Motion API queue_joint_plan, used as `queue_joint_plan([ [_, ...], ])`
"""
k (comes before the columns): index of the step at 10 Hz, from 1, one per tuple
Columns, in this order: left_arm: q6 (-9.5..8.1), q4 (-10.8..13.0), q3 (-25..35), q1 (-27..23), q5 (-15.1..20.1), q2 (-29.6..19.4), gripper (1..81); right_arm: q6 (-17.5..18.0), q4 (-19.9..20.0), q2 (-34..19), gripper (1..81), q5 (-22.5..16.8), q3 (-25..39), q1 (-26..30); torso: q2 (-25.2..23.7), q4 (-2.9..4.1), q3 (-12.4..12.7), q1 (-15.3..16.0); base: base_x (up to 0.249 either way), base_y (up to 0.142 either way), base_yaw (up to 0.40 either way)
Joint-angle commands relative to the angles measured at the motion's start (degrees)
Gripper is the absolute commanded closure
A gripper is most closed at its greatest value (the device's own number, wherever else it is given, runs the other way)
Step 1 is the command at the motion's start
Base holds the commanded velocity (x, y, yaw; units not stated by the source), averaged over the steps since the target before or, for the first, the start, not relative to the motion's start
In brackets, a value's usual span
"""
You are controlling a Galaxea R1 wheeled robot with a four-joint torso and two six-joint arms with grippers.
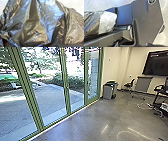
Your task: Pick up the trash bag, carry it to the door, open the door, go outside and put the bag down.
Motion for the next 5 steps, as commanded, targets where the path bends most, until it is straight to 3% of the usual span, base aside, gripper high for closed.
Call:
queue_joint_plan([
  [1,0.23,0.38,0.26,-2.52,3.76,0.20,81.1,-0.09,-0.67,0.37,1.0,-3.09,0.39,2.60,0.00,0.00,0.00,0.00,0.171,-0.069,0.000],
  [5,0.22,0.38,0.26,-2.52,3.76,0.20,81.1,-0.09,-0.67,0.37,1.0,-3.00,0.39,2.60,0.00,0.00,0.00,-0.02,0.171,-0.076,0.000],
])
